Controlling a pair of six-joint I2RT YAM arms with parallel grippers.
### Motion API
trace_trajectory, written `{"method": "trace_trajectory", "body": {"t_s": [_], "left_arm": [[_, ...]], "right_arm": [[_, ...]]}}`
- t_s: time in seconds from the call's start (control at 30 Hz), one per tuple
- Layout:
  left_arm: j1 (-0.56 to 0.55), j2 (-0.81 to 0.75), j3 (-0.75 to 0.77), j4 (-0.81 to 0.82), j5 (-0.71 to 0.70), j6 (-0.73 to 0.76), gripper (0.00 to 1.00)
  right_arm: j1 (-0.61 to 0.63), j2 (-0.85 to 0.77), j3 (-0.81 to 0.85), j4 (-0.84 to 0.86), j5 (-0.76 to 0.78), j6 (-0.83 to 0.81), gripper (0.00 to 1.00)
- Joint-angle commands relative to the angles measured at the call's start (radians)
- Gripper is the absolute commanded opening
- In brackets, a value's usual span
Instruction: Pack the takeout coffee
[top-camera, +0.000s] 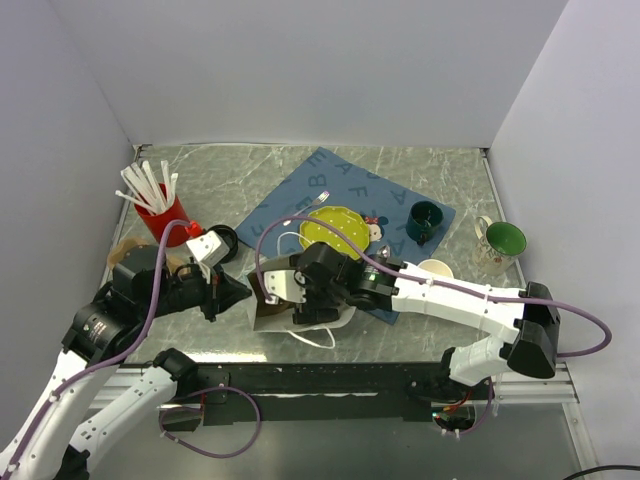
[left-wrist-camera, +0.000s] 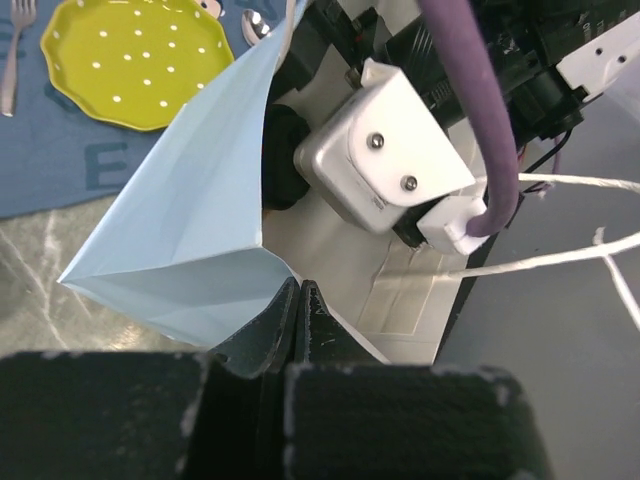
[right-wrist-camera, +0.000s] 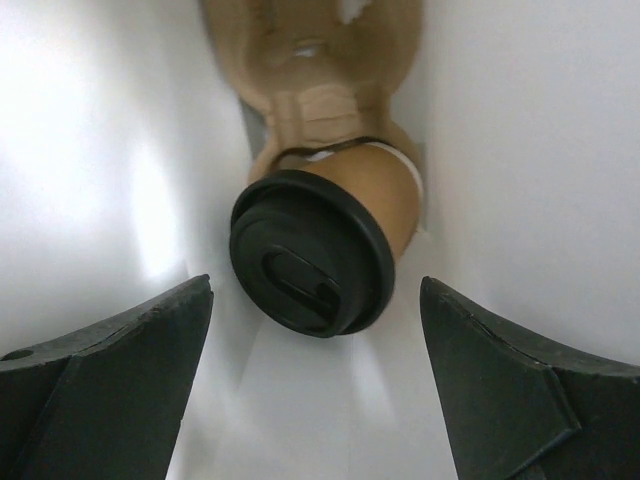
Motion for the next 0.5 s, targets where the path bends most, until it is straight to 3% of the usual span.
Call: {"method": "trace_trajectory", "body": {"t_s": [0.0,0.47], "left_arm": [[0.000,-0.012,0.020,0.058,-0.004,0.088,0.01],[0.000,-0.009,0.019,0.055,0.036,0.114,0.01]], "right_arm": [[0.015,-0.033,-0.032,0.035,-0.015,-0.023,0.92],[0.018,0.029,-0.007,0.026,-0.047,-0.078,0.95]]}}
